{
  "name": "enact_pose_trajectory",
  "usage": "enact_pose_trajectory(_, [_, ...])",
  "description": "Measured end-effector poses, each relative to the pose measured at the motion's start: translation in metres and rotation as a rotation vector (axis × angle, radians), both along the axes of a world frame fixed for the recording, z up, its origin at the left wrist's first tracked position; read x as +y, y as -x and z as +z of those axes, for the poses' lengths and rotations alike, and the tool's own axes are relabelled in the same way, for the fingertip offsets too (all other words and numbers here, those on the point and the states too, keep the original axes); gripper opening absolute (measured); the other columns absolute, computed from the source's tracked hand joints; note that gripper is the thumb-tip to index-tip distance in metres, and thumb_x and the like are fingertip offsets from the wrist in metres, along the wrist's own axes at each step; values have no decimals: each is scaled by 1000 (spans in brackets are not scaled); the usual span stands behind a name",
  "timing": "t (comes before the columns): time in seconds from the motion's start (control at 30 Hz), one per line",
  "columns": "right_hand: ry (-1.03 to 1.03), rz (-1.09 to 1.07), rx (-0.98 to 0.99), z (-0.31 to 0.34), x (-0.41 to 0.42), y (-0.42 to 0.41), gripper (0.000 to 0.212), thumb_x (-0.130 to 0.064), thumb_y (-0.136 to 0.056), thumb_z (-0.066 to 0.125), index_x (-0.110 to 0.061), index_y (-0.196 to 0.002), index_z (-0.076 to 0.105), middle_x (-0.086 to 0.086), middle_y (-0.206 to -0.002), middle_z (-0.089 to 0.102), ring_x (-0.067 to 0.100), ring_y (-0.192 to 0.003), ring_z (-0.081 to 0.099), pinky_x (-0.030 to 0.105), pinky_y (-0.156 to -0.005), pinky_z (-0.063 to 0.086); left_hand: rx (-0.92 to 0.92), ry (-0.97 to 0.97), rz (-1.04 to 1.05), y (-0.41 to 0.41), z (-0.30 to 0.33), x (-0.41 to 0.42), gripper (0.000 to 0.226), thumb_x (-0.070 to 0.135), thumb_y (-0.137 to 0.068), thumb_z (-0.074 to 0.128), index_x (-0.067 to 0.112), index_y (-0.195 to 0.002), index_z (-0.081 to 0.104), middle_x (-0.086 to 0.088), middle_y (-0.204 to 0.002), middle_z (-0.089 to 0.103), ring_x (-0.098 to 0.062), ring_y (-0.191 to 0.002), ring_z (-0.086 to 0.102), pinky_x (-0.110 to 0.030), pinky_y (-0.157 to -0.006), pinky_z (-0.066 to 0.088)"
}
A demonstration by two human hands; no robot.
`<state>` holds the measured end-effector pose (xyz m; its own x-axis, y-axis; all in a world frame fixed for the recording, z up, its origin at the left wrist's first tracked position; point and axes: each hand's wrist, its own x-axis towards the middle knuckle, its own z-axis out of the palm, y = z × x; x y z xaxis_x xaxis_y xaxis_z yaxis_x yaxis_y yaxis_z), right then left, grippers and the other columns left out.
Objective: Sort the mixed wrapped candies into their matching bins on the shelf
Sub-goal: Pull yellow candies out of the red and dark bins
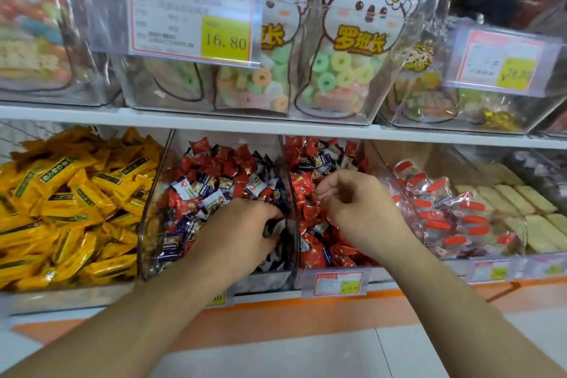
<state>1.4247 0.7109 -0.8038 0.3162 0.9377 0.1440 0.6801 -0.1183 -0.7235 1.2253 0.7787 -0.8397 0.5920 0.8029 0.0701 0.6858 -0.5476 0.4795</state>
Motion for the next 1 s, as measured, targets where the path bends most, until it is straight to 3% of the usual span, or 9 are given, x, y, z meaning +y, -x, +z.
enact_pose_trajectory(0.07, [-5,-13,-2,1,-3,-1,27,-5,-96,60,-28,-87,71,-11,-87,71,2,-83,66,13,-68,52,-51,26,24,2,4,0,33,30,-95,73,33,-128,71,2,-112,76,-1,-55,61,-25,-65,57])
enact_pose_trajectory(0.2, [-18,-44,28,3,-7,-2,27,-4,-96,61,-28,-87,71,-8,-86,71,5,-80,66,18,-70,56,-126,57,81,12,14,1,37,32,-95,74,34,-131,69,1,-117,74,-2,-62,67,-16,-59,54])
enact_pose_trajectory(0.3, [-11,-55,30,4,-8,-1,27,-5,-96,61,-28,-87,71,-9,-86,71,5,-81,66,18,-72,57,-133,42,131,24,23,4,41,34,-95,73,35,-135,65,0,-106,75,-15,-72,72,-32,-65,61])
enact_pose_trajectory(0.47, [-1,-37,31,5,-9,6,26,-5,-96,61,-27,-87,71,-10,-86,72,3,-78,65,11,-63,51,184,-34,140,52,34,10,27,31,-97,68,33,-124,66,0,-81,71,-8,-47,57,-26,-45,46])
enact_pose_trajectory(0.53, [3,-34,25,5,-8,8,26,-6,-97,60,-28,-86,71,-10,-85,71,3,-77,65,10,-61,48,209,8,151,57,36,7,32,41,-96,68,33,-127,63,1,-76,62,-7,-56,58,-21,-50,42])
enact_pose_trajectory(0.63, [2,-25,15,6,-7,11,25,-7,-97,60,-28,-87,71,-8,-85,71,4,-77,65,11,-61,50,82,-35,130,51,32,7,42,46,-96,67,33,-135,60,7,-129,60,-9,-99,60,-22,-78,47])
enact_pose_trajectory(0.83, [-2,-18,-10,1,-5,9,25,-7,-96,61,-28,-87,70,-9,-85,71,4,-80,65,12,-68,52,-46,-51,-42,18,8,19,54,38,-97,68,37,-148,50,19,-146,47,-10,-133,43,-34,-108,44])
enact_pose_trajectory(0.9, [0,-24,-14,0,-5,6,25,-8,-97,62,-29,-87,70,-12,-84,71,3,-80,65,11,-66,51,-8,-67,-52,11,2,23,48,38,-97,68,36,-144,55,17,-144,50,-13,-135,41,-35,-108,42])
enact_pose_trajectory(1.0, [1,-30,-29,0,-5,3,25,-8,-97,61,-30,-87,70,-11,-84,71,3,-79,66,12,-64,51,11,-85,6,10,2,27,22,32,-94,72,34,-115,69,11,-120,64,-17,-114,56,-35,-89,52])
